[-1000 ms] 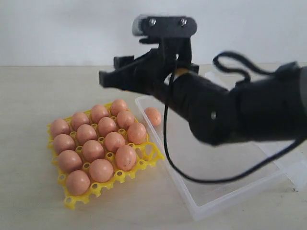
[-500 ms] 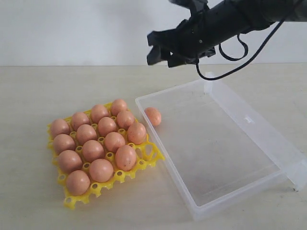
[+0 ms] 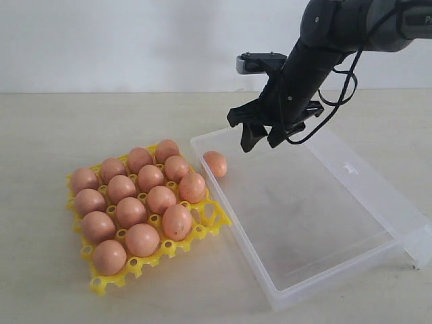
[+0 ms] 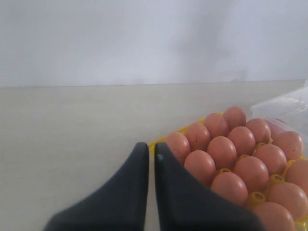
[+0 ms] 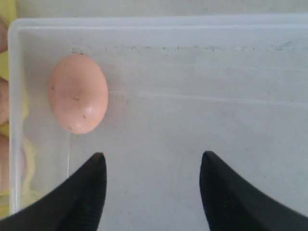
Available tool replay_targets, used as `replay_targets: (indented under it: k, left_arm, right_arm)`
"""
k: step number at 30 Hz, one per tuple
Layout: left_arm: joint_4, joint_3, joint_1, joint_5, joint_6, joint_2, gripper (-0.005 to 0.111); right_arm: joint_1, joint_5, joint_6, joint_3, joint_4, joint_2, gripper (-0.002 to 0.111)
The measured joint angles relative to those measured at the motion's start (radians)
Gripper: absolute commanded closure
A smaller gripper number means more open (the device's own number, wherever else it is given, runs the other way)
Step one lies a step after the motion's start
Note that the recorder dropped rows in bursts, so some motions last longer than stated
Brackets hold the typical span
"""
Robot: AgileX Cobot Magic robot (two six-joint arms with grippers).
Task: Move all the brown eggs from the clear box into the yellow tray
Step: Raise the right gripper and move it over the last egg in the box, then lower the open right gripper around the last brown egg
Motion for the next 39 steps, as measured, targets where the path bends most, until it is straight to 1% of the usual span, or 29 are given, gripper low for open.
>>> replay_targets:
  k: [3, 9, 13, 17, 25, 35, 37, 38, 39]
  left_arm:
    - [0.0, 0.0, 0.0, 0.0, 0.0, 0.0, 0.103]
    - [0.0, 0.0, 0.0, 0.0, 0.0, 0.0, 0.103]
    - [0.0, 0.0, 0.0, 0.0, 0.0, 0.0, 0.103]
    - [0.0, 0.0, 0.0, 0.0, 0.0, 0.0, 0.103]
    - [0.0, 0.0, 0.0, 0.0, 0.0, 0.0, 0.103]
    - [0.0, 0.0, 0.0, 0.0, 0.0, 0.0, 0.103]
    - [0.0, 0.0, 0.0, 0.0, 0.0, 0.0, 0.103]
    - [0.0, 0.0, 0.0, 0.0, 0.0, 0.0, 0.103]
    - [0.0, 0.0, 0.0, 0.0, 0.0, 0.0, 0.103]
  right_arm:
    - [0.012, -0.034, -0.021, -0.002, 0.017, 0.0, 0.058]
    - [0.032, -0.064, -0.087, -0.002, 0.111, 0.019, 0.058]
    - [0.053, -0.093, -0.098, -0.002, 0.125, 0.052, 0.058]
    - [0.06, -0.136, -0.099, -0.002, 0.147, 0.07, 0.058]
    - [0.062, -0.199, -0.147, -0.005, 0.254, 0.098, 0.058]
    - [0.062, -0.274, -0.147, -0.005, 0.268, 0.162, 0.058]
    - [0.062, -0.281, -0.147, -0.005, 0.268, 0.17, 0.061]
    - [0.062, -0.281, -0.147, -0.005, 0.268, 0.17, 0.065]
    - [0.062, -0.283, -0.147, -0.005, 0.268, 0.17, 0.073]
